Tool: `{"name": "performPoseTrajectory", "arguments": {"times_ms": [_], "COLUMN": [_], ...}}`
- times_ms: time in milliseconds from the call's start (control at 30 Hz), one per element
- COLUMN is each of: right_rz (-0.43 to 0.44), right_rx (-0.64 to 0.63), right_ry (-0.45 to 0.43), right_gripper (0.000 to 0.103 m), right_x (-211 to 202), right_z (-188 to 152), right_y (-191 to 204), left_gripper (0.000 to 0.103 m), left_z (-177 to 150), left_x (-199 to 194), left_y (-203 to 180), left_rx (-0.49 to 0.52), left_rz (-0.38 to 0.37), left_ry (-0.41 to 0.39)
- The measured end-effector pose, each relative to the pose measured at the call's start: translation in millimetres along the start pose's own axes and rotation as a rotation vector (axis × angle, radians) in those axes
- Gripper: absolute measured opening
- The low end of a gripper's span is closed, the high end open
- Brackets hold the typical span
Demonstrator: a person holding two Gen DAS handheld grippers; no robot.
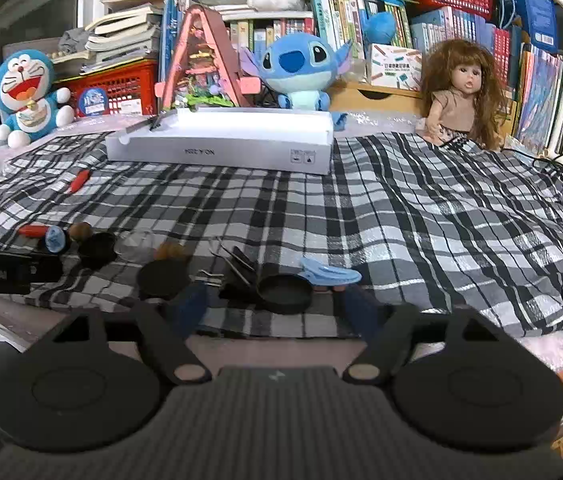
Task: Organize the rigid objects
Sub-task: 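Grasp the light-blue clip with the left tool while the right tool grasps a black round cap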
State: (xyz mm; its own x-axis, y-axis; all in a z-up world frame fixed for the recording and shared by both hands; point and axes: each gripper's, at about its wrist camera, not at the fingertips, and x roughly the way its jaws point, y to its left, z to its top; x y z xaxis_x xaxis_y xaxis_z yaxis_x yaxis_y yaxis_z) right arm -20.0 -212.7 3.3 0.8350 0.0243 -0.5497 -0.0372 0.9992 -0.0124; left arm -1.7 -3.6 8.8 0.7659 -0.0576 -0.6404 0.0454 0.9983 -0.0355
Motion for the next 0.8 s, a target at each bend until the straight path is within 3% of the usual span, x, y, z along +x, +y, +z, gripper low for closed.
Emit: {"name": "performPoseTrajectory", "arguments": {"times_ms": [167, 300, 567, 700, 800], "right_rz": [0.022, 0.023, 0.006, -0.012, -0.019], "right_rx": [0.007, 0.014, 0.038, 0.025, 0.009], "right_ry": [-0.006, -0.008, -0.012, -0.006, 0.004], "right_gripper": [0.056, 0.052, 0.054, 0.054, 0.054], "right_x": [-3.8, -4.3, -2.8, 0.4, 5.6], "right_z": [1.2, 2.0, 4.1, 4.3, 3.6], "right_y": [0.8, 0.5, -3.7, -4.6, -4.4], "left_gripper": [0.049, 0.039, 0.039, 0.044, 0.043], "left_z": [2.4, 3.2, 3.5, 4.9, 6.2], "left_x": [-2.5, -3.8, -6.6, -1.3, 8.2], "left_y": [-0.8, -1.6, -5.8, -11.7, -13.0], "left_rx": [-0.005, 0.008, 0.055, 0.104, 0.114], "left_rz": [-0.043, -0.05, -0.055, -0.047, -0.047], "left_ry": [-0.008, -0.021, -0.063, -0.099, -0.085]}}
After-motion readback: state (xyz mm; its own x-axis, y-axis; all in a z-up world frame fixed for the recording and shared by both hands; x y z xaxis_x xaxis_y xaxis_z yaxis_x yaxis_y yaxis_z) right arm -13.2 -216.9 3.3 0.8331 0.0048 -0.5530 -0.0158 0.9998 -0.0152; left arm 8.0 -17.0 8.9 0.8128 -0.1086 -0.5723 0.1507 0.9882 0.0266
